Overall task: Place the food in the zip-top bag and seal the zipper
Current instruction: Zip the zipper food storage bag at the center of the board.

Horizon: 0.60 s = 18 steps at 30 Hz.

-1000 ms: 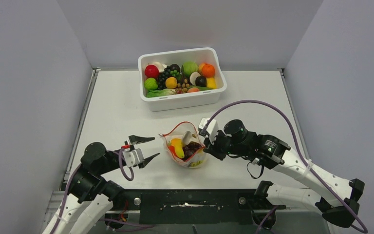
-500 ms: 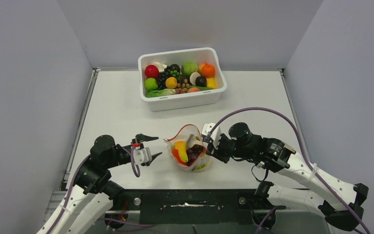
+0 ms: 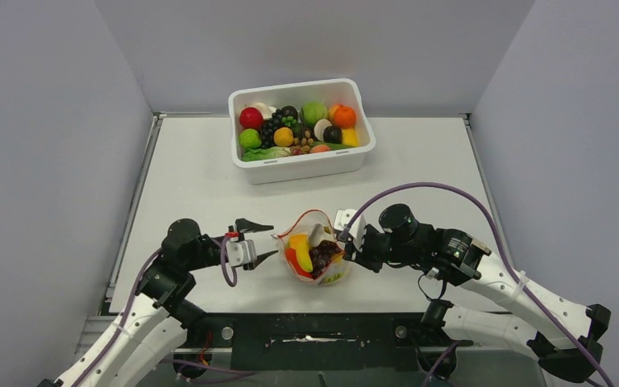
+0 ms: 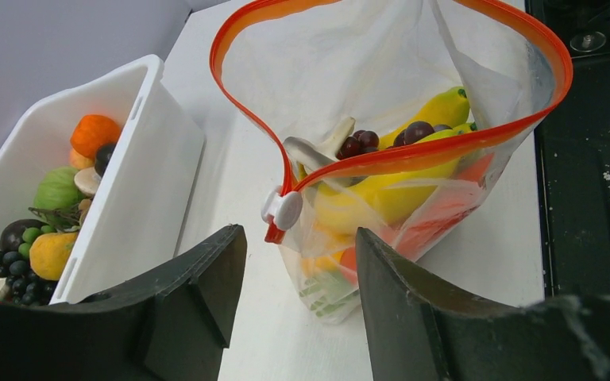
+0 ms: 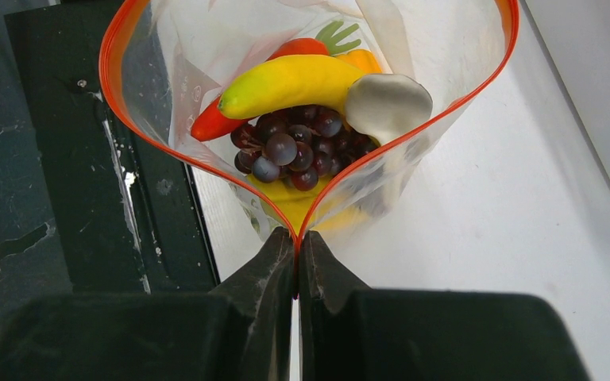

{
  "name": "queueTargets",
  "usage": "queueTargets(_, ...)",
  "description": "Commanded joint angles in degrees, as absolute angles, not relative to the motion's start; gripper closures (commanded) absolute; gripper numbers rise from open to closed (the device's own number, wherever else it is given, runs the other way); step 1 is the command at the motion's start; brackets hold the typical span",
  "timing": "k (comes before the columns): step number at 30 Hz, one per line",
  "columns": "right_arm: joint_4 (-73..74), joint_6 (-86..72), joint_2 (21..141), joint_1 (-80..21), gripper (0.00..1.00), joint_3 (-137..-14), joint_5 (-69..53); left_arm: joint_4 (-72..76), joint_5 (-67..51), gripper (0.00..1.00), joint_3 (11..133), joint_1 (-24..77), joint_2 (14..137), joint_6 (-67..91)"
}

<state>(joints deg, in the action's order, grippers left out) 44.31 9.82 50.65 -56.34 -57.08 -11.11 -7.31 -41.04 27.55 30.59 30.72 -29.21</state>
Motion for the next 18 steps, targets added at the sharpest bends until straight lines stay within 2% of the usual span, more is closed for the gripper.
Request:
queueTargets(1,41.81,10.82,49.69,-56.50,1.00,-58.08,-12.13,-1.13,-46.31,0.48,28.00,30.23,33.59,-28.53)
queueTargets(4,41.28,10.53,49.62,-56.47,1.00,-57.75,-12.11,0.06,-48.60,0.49,27.97,30.23,34.68,-27.79)
queueTargets(7,40.93,10.12,49.49,-56.49,1.00,-57.45,-12.08,1.28,-49.52,0.58,27.60,30.23,35.25,-27.34)
queueTargets(9,40.87,9.94,49.27,-56.50,1.00,-57.22,-11.88,0.73,-49.53,0.82,27.72,30.23,35.37,-27.46)
queueTargets(11,40.91,9.60,49.08,-56.50,1.00,-57.22,-11.23,0.04,-48.93,0.98,27.69,30.13,34.82,-27.47)
queueTargets(13,40.64,8.92,48.69,-56.45,1.00,-57.45,-9.70,-0.29,-48.70,1.00,27.53,30.16,33.79,-26.78)
queueTargets(17,38.25,6.48,47.50,-56.51,0.87,-58.56,-5.19,0.37,-48.83,1.00,26.85,30.16,31.39,-23.90)
queueTargets(18,37.98,6.05,47.34,-56.51,0.79,-59.12,-4.87,0.93,-48.82,1.00,26.55,30.10,30.62,-23.29)
